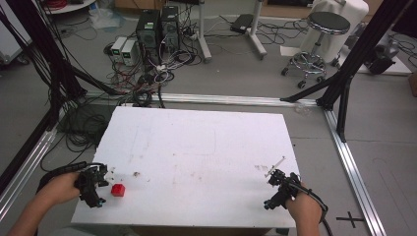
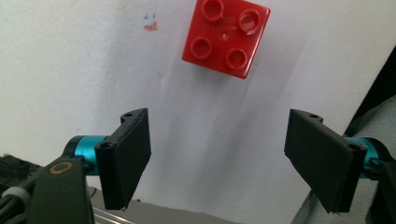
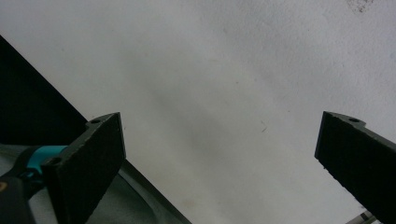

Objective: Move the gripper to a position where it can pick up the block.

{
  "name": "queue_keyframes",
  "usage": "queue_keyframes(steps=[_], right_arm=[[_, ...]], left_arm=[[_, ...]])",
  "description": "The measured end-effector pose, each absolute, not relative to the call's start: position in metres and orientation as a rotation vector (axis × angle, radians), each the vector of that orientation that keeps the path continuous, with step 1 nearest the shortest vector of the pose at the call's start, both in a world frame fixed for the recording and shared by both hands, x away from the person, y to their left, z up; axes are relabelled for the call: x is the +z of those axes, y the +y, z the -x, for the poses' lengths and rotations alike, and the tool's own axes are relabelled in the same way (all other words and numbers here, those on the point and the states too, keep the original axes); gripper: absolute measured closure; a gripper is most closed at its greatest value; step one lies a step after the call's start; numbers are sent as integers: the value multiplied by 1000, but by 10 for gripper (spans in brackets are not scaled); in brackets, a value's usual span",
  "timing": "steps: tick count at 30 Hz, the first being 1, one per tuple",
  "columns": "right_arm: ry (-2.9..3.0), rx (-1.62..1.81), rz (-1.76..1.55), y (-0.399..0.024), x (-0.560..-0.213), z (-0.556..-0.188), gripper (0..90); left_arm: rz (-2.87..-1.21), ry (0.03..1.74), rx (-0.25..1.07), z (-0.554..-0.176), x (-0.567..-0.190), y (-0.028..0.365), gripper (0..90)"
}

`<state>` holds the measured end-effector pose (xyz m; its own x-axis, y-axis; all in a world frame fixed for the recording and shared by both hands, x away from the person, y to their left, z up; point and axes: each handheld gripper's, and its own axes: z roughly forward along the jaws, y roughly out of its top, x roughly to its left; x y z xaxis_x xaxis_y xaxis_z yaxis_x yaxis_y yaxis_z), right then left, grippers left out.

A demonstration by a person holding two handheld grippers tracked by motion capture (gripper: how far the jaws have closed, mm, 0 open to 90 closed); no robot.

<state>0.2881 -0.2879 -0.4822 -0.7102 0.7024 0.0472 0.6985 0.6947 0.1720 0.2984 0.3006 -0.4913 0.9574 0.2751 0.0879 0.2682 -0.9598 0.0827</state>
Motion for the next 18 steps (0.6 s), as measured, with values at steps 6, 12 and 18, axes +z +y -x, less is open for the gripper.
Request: queue_keyframes(steps=[6, 12, 18], right_arm=[[2871, 275, -1188, -287, -482, -288, 9], [2873, 277, -1188, -286, -482, -288, 9], [2872, 278, -1193, -287, -481, -287, 9]], left_arm=[[-3058, 292, 116, -302, -493, 297, 232], [-3071, 230, 78, -308, -495, 294, 232], [-3091, 124, 47, -312, -498, 289, 232]])
